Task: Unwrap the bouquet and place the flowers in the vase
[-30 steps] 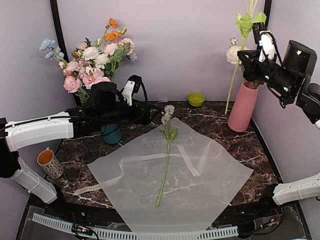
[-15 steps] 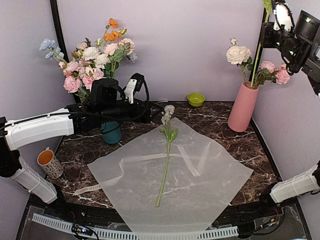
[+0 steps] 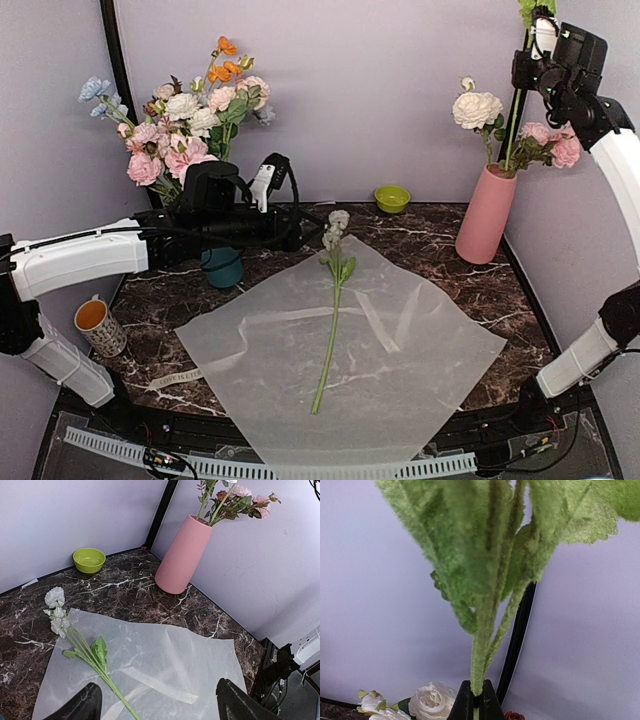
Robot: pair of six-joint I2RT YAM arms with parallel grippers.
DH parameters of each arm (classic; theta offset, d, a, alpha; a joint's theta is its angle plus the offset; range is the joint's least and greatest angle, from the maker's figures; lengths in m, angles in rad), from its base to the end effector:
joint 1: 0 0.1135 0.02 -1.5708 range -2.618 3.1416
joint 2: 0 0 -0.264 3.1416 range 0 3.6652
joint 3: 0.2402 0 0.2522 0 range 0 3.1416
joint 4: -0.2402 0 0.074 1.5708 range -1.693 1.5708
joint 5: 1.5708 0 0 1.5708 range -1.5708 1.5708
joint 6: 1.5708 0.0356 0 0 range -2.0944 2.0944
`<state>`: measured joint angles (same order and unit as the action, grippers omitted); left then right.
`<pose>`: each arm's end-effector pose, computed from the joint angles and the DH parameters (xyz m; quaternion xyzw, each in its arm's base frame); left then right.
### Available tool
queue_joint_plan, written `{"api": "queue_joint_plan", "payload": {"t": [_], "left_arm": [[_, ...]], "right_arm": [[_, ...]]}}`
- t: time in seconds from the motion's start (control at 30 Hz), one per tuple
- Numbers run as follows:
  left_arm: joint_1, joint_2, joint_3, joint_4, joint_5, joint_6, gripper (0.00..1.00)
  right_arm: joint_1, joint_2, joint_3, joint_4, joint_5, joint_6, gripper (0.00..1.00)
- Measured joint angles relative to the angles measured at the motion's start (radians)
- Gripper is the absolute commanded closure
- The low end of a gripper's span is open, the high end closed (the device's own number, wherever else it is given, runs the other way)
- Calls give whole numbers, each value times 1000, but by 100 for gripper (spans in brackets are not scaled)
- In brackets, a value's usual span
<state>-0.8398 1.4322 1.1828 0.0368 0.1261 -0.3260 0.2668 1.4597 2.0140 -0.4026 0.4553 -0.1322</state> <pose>0.2254 -0.2580 0.3496 0.2356 0.7410 -0.3860 0.4963 0.2667 0.0567 0.5718 0.0420 0.6560 -0.0970 0.7473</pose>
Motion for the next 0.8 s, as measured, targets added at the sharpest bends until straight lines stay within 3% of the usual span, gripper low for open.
{"api": "queue_joint_plan", "payload": {"t": [0.27,0.8], "left_arm": [[0,-8,-42,-11,1,-13,19],[0,3,-39,-10,12,-6,19]], "right_arm": [[-70,21,-16,50,-55,68,100],[-76,-36,-304,133,-68,138,100]]}}
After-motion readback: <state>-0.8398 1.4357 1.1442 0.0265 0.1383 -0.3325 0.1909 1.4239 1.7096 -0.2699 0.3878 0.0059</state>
